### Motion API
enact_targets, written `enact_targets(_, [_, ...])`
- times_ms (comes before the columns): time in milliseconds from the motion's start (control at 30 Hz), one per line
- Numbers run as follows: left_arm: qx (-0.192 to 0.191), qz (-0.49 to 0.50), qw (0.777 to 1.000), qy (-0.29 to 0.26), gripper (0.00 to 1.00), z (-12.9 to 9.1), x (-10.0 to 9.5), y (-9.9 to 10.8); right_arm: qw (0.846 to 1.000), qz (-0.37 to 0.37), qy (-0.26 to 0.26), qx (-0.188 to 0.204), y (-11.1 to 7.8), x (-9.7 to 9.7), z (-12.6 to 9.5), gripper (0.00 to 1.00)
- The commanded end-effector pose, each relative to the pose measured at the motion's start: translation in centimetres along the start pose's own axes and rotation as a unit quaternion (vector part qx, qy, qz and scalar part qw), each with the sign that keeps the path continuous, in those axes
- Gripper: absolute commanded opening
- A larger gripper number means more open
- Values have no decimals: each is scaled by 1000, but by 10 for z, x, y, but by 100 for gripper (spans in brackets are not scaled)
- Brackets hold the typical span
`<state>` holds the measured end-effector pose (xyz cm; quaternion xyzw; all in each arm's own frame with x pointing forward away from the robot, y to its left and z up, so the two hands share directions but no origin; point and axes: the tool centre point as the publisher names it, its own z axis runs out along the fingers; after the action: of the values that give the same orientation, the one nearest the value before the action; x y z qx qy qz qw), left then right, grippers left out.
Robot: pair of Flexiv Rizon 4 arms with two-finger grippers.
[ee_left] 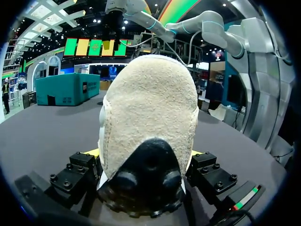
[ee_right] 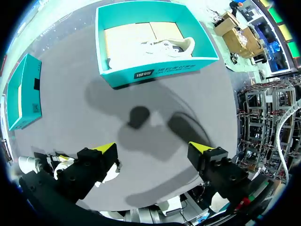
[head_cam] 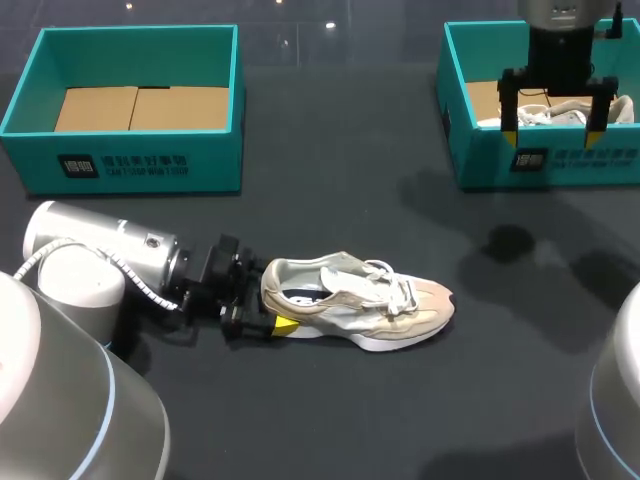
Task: Take the shoe out of the shoebox, open the shoe tongue, remove and reinsert the insole, then place the shoe into the shoebox
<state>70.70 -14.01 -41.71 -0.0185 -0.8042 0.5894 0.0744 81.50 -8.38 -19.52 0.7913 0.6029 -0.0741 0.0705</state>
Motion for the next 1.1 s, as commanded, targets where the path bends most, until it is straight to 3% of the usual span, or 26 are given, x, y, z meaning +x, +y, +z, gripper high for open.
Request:
enact_targets(33, [-1, 0, 1000, -1, 0, 0, 2, 0, 1000, 3, -15, -2, -5, 10, -1, 100])
enact_targets(333, [-1, 0, 1000, -1, 0, 0, 2, 0, 1000, 5, -13, -21, -88, 92, 5, 100])
enact_targets(467, [-1, 0, 1000, -1, 0, 0, 2, 0, 1000, 7, 11, -18, -112, 126, 6, 100])
enact_targets(533, [-1, 0, 1000, -1, 0, 0, 2, 0, 999, -18, 26, -17, -116, 143, 7, 100])
enact_targets(1000, [-1, 0, 1000, -1, 0, 0, 2, 0, 999, -18, 26, -17, -116, 143, 7, 100])
enact_targets(1033, [-1, 0, 1000, -1, 0, 0, 2, 0, 999, -1, 40, -17, -117, 150, 9, 100])
enact_targets(1100, [-1, 0, 1000, -1, 0, 0, 2, 0, 1000, 1, 18, -19, -124, 174, 13, 100])
